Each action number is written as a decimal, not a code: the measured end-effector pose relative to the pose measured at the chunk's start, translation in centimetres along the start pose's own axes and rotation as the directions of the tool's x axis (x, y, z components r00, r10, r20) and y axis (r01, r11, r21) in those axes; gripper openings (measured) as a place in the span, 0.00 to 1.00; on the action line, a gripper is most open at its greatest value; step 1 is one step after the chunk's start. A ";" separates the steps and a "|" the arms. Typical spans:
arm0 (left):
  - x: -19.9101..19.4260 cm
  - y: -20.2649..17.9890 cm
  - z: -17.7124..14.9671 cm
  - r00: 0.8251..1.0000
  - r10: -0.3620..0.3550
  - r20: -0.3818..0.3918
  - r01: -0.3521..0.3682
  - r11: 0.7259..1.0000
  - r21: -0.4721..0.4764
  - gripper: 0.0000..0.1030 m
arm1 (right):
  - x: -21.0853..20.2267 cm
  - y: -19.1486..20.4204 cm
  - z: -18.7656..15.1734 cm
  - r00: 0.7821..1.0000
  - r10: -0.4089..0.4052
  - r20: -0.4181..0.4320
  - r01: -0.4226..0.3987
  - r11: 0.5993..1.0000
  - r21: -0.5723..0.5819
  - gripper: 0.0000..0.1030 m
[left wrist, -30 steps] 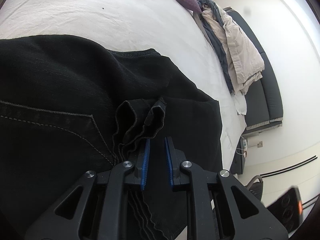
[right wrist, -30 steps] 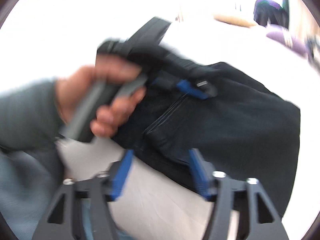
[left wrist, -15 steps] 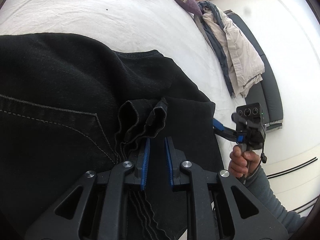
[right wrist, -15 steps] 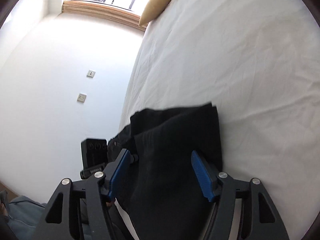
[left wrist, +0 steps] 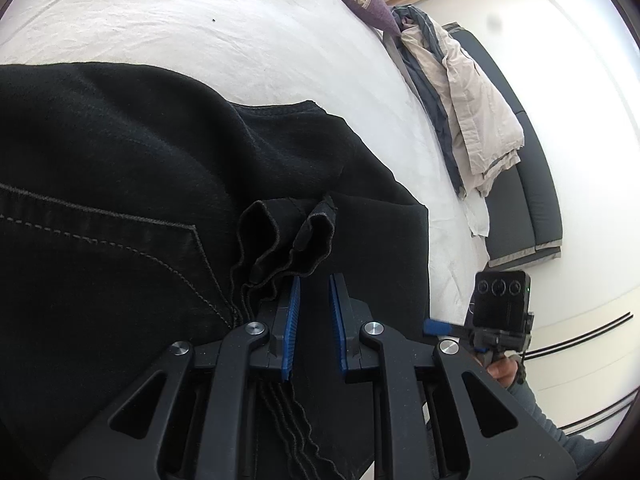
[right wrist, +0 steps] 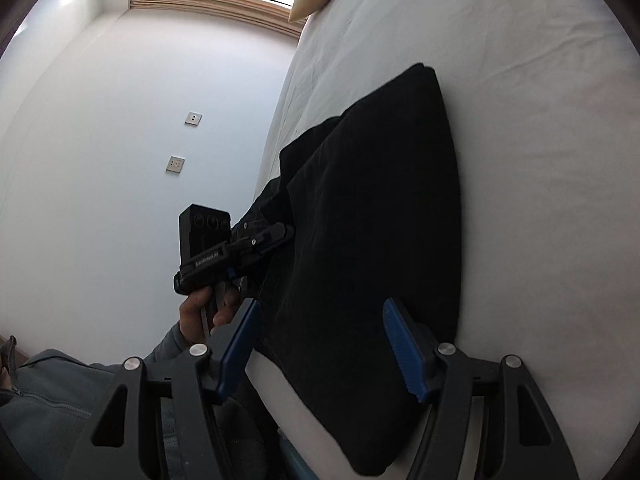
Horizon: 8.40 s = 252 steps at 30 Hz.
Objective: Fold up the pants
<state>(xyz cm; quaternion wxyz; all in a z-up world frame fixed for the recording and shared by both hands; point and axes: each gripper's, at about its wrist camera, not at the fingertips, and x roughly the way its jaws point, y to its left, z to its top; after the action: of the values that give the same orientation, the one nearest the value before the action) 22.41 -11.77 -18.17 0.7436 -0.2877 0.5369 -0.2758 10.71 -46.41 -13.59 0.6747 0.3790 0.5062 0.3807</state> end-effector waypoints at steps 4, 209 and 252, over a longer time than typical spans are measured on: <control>0.0 0.0 -0.1 1.000 0.005 0.008 -0.005 1.000 0.011 0.14 | 0.3 1.5 -4.6 0.996 -0.013 -0.087 0.014 1.000 0.007 0.65; 3.4 -4.4 -1.1 0.940 -0.340 0.013 0.333 0.927 0.174 0.50 | 2.4 1.3 -4.7 0.970 -0.217 0.110 0.196 0.964 0.178 0.24; 2.6 -5.1 -1.7 0.992 0.091 -0.087 -0.075 0.981 0.177 0.38 | 1.7 1.2 2.4 0.903 -0.419 0.098 0.408 0.906 0.114 0.46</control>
<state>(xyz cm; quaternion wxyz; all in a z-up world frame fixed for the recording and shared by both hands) 20.99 -17.36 -16.54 0.7504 -0.1859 0.5570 -0.3035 13.26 -44.72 -12.72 0.7514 0.3155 0.5503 0.1819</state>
